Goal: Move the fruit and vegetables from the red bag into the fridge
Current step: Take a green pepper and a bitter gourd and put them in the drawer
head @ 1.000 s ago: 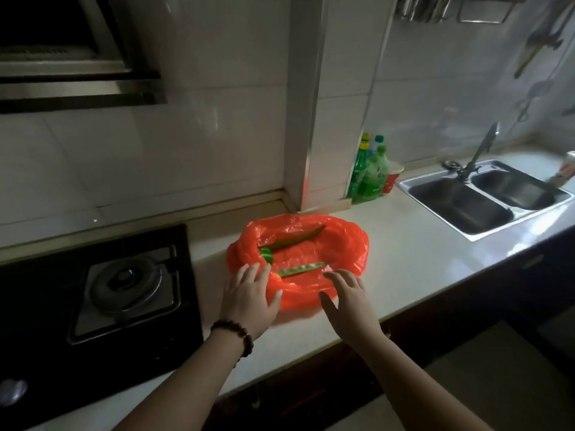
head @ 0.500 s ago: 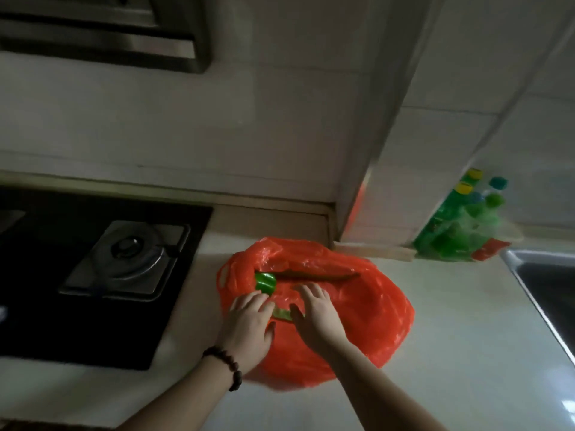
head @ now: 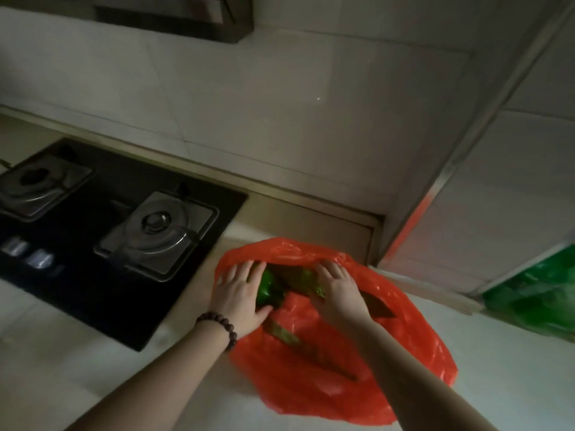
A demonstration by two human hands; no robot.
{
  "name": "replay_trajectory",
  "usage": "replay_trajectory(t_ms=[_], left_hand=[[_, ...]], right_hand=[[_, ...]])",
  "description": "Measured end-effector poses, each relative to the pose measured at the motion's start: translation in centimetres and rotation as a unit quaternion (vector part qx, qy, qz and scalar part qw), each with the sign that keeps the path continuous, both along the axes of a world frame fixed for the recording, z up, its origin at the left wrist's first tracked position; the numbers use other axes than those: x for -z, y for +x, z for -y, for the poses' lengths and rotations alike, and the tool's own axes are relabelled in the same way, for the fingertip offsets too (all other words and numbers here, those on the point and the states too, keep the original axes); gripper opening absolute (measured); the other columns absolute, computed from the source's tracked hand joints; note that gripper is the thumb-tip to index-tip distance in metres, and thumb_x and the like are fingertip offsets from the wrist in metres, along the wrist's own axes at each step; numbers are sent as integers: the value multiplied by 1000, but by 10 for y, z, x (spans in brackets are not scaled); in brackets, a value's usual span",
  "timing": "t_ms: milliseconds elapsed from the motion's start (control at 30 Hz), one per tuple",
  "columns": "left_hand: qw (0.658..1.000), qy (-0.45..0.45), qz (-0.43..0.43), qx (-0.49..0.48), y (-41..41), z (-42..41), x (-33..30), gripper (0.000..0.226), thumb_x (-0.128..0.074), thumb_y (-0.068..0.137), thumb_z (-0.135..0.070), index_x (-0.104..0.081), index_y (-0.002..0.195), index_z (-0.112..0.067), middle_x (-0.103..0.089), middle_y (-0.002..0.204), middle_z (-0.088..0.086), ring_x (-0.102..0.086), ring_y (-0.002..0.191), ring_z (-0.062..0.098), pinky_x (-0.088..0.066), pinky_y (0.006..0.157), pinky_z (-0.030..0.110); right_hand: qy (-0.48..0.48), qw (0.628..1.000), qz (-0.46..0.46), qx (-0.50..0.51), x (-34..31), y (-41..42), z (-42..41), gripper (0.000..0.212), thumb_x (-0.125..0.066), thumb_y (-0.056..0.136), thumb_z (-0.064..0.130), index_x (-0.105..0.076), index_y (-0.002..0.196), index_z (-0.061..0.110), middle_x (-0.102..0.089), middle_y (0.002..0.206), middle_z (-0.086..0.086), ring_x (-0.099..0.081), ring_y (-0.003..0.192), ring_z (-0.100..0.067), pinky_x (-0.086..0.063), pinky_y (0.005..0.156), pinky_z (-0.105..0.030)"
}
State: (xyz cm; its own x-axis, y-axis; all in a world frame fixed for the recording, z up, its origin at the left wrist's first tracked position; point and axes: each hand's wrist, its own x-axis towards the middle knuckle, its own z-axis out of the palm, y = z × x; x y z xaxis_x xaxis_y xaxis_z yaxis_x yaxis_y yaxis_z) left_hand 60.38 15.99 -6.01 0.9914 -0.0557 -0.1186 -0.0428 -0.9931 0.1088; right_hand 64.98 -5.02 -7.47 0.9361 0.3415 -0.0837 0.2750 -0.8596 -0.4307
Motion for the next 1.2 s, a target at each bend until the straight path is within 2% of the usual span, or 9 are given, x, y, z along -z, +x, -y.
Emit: replay_trajectory(t_ms=[200,367,467,567,667,767,867,967,1200], left_hand=[[985,-97,-126,-66,25,-16,19,113,-73,66,-59,2,147,-33,-4,156,4,-14,143,27,-27,112,49],[976,-132,-163,-58,26,-23,28,113,-73,65,-60,1,147,-39,1,157,-3,-22,141,26,-37,107,45],[996,-65,-59,27,14,-18,20,93,-66,72,-61,-19,146,-30,-21,152,-2,-32,134,22,-41,104,41],[988,-14,82,133,4,-11,20,74,-68,72,-57,-46,135,-24,-48,135,0,-43,126,23,-44,100,47],[994,-4,2,106,7,-5,26,86,-62,78,-56,-22,147,-26,-23,153,-3,-19,141,22,-22,114,45],[998,-10,-38,39,16,0,29,92,-62,81,-51,-7,150,-25,-12,156,-3,-8,143,22,-18,116,43],[999,3,-36,35,19,2,27,91,-65,80,-49,-11,149,-23,-17,154,-1,-13,141,24,-23,113,42],[999,-8,19,41,12,2,17,90,-64,77,-56,-20,148,-22,-26,150,1,-20,138,25,-27,111,43],[982,-72,163,-67,-4,-22,-31,91,-71,68,-57,-34,141,-18,-35,143,5,-35,130,27,-39,104,45]], right_hand=[[-61,990,-116,-46,9,28,7,84,-60,83,51,-8,147,37,-6,157,5,-8,143,-27,-16,112,-58],[-112,985,-116,-55,21,31,12,87,-61,84,47,-4,148,36,-10,157,5,-15,142,-26,-20,112,-51],[-90,992,-78,-46,14,28,14,79,-60,86,43,-14,148,30,-21,153,1,-25,137,-27,-25,111,-45],[-84,992,49,-86,8,25,12,63,-59,87,38,-31,142,26,-33,145,-1,-32,131,-25,-31,107,-39],[-109,986,35,-121,8,27,2,65,-56,88,42,-28,144,24,-27,149,0,-23,137,-25,-22,112,-41],[-148,983,-24,-110,16,28,-6,74,-55,89,41,-16,149,19,-22,152,-2,-18,140,-26,-17,114,-43],[-157,984,-38,-81,22,29,-9,71,-52,93,28,-10,149,18,-25,150,-7,-22,138,-28,-22,113,-42],[-151,986,-29,-61,13,31,-10,59,-45,94,15,-19,148,18,-25,148,-9,-24,136,-30,-25,112,-41],[-51,992,-52,-101,-27,23,15,67,-63,85,30,-30,143,21,-39,139,-2,-40,125,-24,-39,104,-35]])
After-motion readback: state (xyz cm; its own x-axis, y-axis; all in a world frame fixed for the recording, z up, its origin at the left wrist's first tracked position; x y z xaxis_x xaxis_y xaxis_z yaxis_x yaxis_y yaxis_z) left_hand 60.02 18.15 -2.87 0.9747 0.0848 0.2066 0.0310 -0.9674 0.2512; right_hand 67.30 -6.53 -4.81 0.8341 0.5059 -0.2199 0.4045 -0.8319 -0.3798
